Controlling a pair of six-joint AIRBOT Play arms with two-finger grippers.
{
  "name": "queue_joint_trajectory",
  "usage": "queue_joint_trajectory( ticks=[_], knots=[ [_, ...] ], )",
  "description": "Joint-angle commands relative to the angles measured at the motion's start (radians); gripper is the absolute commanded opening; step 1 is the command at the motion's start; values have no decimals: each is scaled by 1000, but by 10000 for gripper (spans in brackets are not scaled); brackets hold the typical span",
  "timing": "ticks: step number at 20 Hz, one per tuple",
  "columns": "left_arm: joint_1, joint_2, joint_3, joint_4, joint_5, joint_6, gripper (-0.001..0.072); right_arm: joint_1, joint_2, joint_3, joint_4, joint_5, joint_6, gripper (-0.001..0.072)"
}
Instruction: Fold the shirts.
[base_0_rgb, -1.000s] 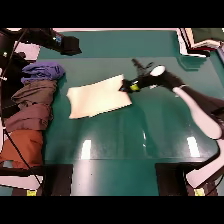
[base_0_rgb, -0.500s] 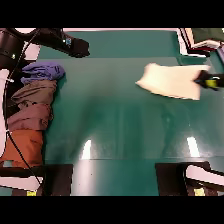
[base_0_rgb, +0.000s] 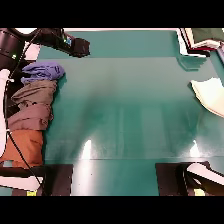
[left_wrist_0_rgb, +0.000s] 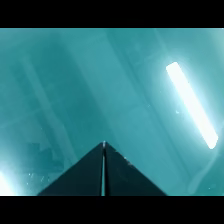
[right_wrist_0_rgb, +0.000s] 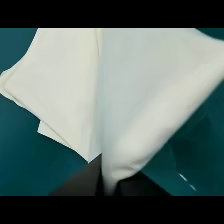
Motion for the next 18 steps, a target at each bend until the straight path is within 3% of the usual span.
queue_joint_trajectory(
  ticks=[1,2,3,5,10,18],
  knots=[
    [0,-1,0,1,2,0,22,-15,5,-8,-18,36,-1,345],
    [0,-1,0,1,1,0,22,-11,5,-2,-34,39,-2,516],
    [0,-1,0,1,0,5,21,-11,5,17,-73,59,-2,541],
    [0,0,0,3,-7,9,22,-19,5,92,-169,135,0,540],
    [0,-1,0,0,-12,8,22,45,8,269,-170,253,52,530],
    [0,0,0,0,-4,7,22,613,102,292,-175,284,81,518]
  ],
)
